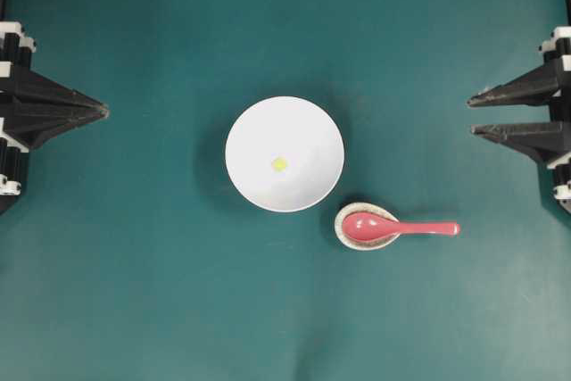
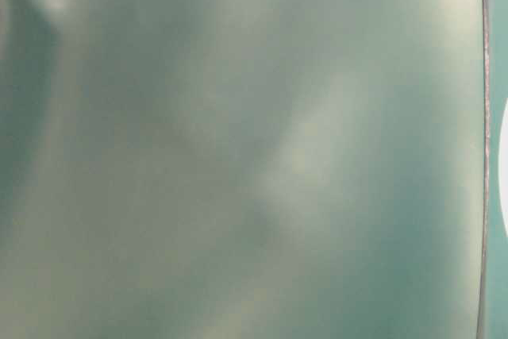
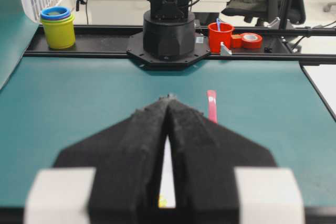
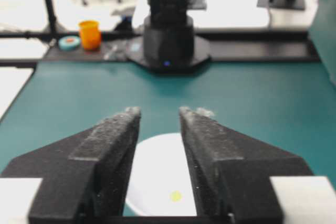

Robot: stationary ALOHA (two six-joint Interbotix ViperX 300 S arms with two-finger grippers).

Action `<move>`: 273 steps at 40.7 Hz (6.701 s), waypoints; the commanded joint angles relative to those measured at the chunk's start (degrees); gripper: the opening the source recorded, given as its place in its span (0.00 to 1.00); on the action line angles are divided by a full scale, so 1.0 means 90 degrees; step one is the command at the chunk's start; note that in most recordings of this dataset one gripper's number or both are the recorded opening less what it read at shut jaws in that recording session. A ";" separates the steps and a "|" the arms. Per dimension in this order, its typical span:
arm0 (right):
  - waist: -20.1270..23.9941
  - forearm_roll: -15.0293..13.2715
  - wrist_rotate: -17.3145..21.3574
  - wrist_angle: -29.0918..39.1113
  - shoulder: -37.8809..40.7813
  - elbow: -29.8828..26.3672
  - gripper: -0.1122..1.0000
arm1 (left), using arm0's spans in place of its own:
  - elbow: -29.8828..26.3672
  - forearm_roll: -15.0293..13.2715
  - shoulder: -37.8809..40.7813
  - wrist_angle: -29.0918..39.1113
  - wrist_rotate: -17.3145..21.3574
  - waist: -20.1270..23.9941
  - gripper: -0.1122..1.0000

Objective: Scoop the yellow hexagonal prism block from the bowl with a spoon using the right arm.

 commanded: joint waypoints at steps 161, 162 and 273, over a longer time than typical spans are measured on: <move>0.3818 0.4141 -0.0010 -0.5039 0.6943 0.0625 0.30 | -0.0156 0.0010 0.0098 0.0000 -0.0117 0.0020 0.09; 0.3809 0.4131 -0.0010 -0.5049 0.6943 0.0625 0.30 | -0.0156 0.0010 0.0098 -0.0010 -0.0117 0.0010 0.09; 0.2930 0.4189 -0.0508 -0.2363 0.5479 0.0225 0.49 | -0.0186 0.0010 -0.0078 0.0449 -0.0107 0.0010 0.09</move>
